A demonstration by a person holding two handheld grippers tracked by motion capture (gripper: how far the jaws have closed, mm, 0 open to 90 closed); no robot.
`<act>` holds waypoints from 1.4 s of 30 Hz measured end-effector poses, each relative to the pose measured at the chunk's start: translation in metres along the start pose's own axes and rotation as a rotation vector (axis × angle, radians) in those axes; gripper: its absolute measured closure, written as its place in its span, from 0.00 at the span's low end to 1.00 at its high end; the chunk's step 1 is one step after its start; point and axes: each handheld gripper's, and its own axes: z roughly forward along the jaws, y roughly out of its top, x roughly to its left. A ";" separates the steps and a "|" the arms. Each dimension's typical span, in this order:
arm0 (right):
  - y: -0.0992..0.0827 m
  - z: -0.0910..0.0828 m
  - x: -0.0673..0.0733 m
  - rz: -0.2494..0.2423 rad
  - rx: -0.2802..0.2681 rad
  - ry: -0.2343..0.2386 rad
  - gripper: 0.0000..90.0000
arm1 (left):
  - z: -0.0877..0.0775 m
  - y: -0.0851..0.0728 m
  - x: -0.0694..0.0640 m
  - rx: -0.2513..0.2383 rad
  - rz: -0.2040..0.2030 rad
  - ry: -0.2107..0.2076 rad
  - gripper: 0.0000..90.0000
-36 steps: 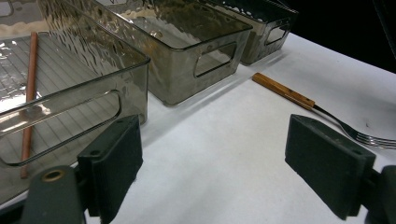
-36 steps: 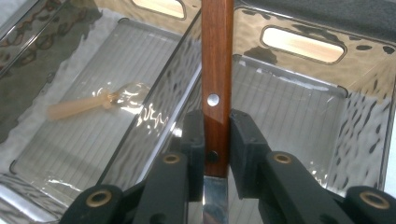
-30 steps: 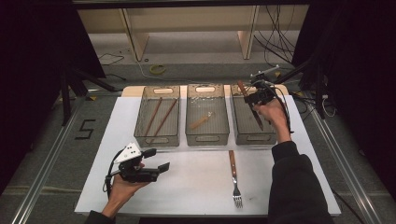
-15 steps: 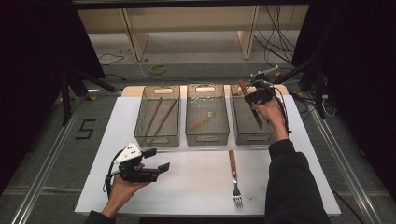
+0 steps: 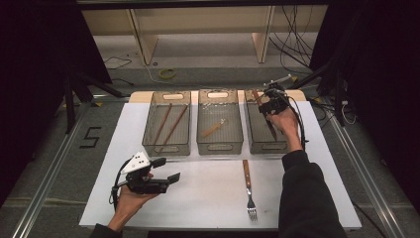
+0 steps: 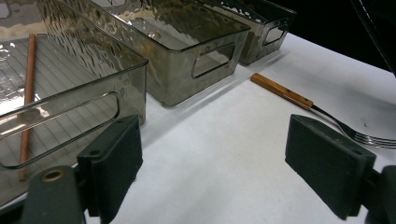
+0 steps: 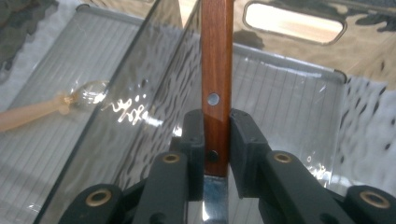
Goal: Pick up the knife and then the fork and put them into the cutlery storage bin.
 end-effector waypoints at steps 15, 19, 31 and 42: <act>-0.008 0.011 -0.002 0.018 0.020 0.001 0.85 | 0.000 0.000 0.000 0.002 0.005 -0.001 0.20; -0.007 0.011 -0.001 0.011 0.035 -0.036 0.70 | 0.000 0.000 0.000 0.003 0.002 -0.001 0.20; -0.012 -0.028 0.028 -0.106 -0.043 0.039 0.54 | 0.000 0.000 0.000 0.005 0.003 0.006 0.20; -0.050 -0.072 0.072 -0.234 -0.076 0.147 0.48 | -0.001 0.000 0.000 0.000 0.007 0.013 0.20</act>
